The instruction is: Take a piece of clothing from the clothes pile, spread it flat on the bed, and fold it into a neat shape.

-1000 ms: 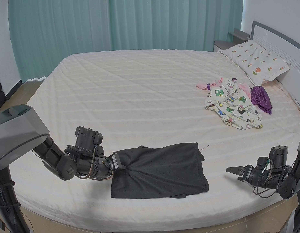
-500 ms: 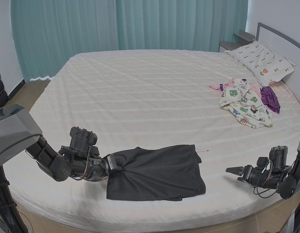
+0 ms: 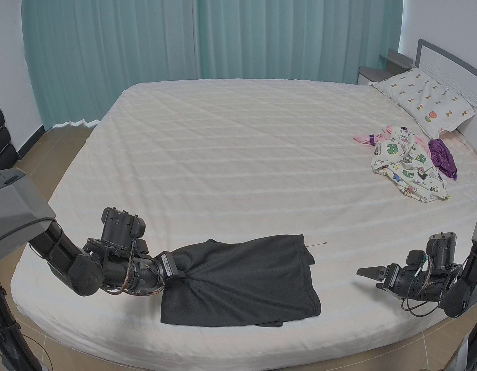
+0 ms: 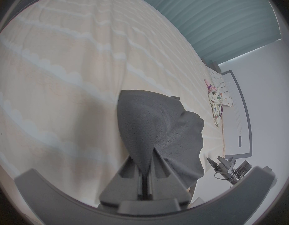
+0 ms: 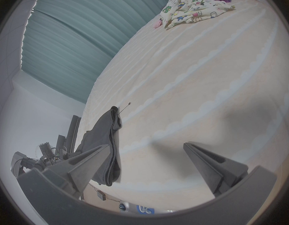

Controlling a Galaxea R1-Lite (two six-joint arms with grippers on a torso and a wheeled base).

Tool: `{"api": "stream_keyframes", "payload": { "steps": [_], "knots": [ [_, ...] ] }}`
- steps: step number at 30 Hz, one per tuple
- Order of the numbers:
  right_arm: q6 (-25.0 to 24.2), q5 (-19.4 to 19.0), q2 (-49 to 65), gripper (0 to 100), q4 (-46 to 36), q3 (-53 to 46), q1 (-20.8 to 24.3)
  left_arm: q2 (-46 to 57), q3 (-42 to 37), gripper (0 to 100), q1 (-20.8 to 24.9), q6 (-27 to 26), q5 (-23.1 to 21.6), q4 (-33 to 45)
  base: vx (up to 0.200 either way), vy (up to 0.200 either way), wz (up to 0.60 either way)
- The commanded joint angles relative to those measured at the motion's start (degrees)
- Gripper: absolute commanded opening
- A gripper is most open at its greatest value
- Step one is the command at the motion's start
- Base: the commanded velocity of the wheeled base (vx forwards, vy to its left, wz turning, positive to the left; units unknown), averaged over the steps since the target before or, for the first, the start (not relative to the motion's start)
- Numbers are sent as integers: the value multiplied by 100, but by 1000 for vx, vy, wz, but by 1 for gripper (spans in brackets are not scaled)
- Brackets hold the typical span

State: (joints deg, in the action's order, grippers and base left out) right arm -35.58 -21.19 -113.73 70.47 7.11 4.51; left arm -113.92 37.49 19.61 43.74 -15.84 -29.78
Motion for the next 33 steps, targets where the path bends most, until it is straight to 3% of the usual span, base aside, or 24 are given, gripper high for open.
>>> {"api": "stream_keyframes", "payload": {
  "steps": [1, 6, 7, 15, 17, 25, 33],
  "knots": [
    [-10, 1, -9, 100, 1, 1, 50, 1, -22, 0, -2, 29, -7, -1, 0, 0, 0],
    [-10, 9, -53, 100, 1, -16, 173, 54, -92, 0, 16, 196, -60, -10, 0, 0, 0],
    [-1, 18, -80, 100, 1, -16, 182, 54, -119, 100, 16, 205, -60, -10, 0, 0, 0],
    [-1, 18, -88, 100, 1, -25, 173, 168, -171, 100, 16, 486, 19, -10, 0, 0, 0],
    [16, 18, -97, 100, 1, -60, 191, 309, -75, 100, -204, 539, 45, -72, 0, 0, 0],
    [8, 27, -97, 100, 1, -69, 322, -359, -13, 100, -292, 522, 151, -1355, 0, 0, 0],
    [16, 62, -167, 100, 10, -52, 331, -473, -40, 100, -204, 539, 256, -1495, 0, 0, 0]
  ]
}}
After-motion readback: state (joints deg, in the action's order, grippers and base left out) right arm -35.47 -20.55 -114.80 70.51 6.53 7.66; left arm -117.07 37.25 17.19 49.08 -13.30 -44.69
